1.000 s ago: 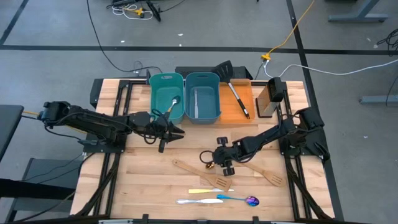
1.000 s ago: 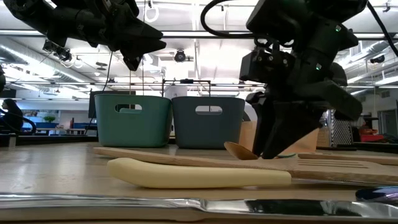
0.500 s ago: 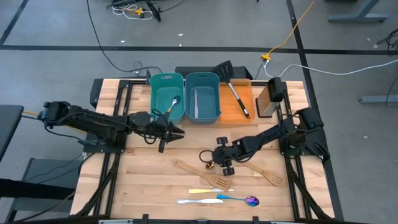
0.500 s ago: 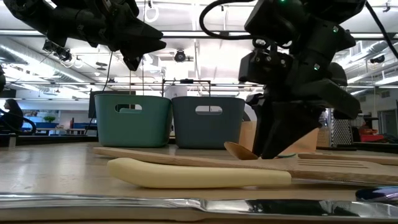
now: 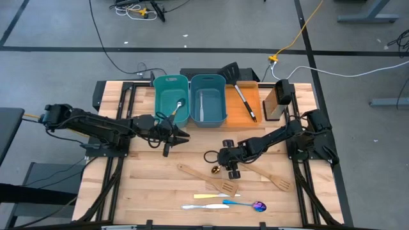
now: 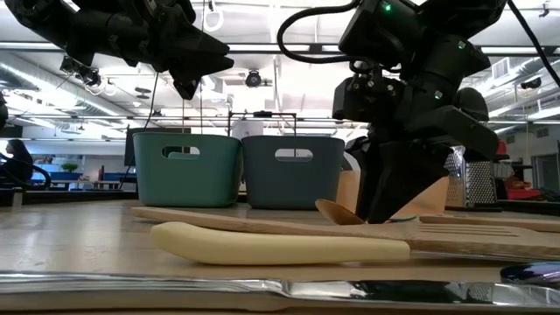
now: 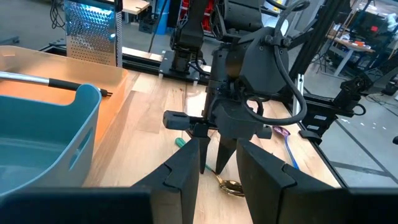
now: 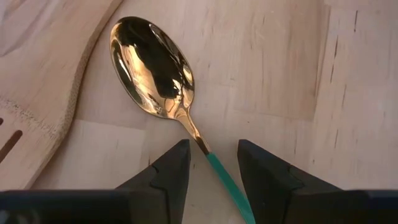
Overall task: Pick & Place Kitchen Items
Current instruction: Put the green spoon into the green bin
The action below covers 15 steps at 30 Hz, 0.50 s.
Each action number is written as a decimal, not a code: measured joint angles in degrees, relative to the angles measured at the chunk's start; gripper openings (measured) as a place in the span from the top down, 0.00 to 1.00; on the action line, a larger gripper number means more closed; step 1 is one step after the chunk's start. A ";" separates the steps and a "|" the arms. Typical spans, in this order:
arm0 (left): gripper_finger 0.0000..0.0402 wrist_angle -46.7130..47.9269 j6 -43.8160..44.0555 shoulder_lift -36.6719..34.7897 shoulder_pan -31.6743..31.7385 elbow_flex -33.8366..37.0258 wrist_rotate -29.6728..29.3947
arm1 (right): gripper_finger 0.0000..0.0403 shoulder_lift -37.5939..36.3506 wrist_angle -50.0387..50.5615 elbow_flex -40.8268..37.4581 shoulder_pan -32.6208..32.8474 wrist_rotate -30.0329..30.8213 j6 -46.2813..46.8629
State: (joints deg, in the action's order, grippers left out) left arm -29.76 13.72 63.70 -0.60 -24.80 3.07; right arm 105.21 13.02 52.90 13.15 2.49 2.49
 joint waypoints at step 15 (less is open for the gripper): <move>0.72 0.00 0.01 0.00 0.00 0.00 0.00 | 0.97 0.06 0.54 0.00 0.02 0.10 -0.14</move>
State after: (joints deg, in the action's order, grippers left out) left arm -29.76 13.72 63.70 -0.60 -24.80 3.07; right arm 105.27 13.56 52.90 13.17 2.59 2.35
